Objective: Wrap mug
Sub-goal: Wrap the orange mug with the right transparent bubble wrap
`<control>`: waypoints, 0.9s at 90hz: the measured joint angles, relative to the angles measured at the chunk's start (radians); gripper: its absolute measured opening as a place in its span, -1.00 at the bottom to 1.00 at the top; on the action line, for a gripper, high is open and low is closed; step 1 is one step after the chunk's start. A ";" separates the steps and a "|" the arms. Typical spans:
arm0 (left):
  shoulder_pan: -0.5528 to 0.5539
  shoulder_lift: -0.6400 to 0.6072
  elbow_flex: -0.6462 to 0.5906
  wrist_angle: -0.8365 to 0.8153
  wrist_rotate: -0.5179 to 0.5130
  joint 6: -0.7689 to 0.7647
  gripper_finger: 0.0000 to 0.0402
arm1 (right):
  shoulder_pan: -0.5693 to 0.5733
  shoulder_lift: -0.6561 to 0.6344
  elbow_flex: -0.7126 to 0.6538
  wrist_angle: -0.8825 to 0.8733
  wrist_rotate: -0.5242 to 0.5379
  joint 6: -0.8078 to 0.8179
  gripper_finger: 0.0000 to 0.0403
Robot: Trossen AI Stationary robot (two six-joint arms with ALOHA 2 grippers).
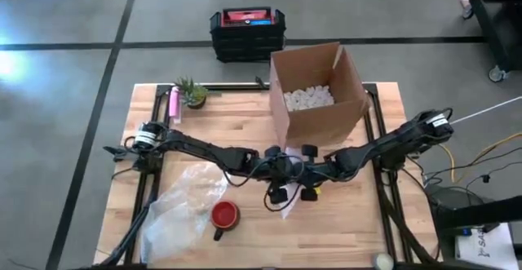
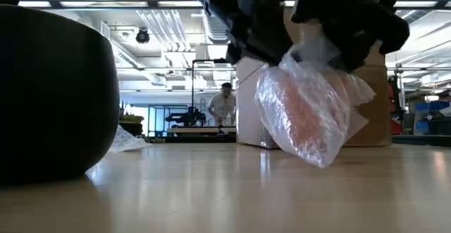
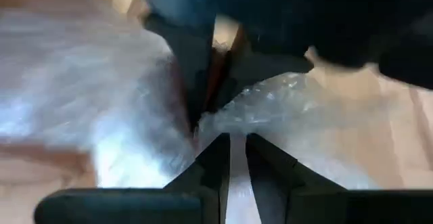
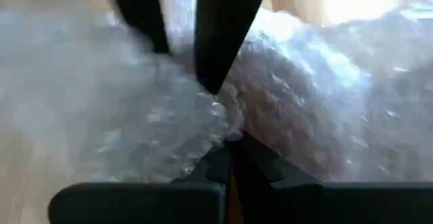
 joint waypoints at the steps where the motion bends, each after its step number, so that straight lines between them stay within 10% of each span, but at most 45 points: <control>1: -0.001 -0.006 0.003 -0.006 0.000 -0.001 -0.82 | 0.000 0.000 0.000 -0.001 -0.002 0.002 -1.00; 49: -0.041 0.012 -0.015 0.024 0.171 -0.044 -0.82 | -0.002 0.002 0.000 0.006 -0.001 0.010 -1.00; 81: 0.013 0.034 -0.015 0.145 0.092 -0.002 -0.82 | -0.003 0.002 0.000 0.018 0.002 0.010 -1.00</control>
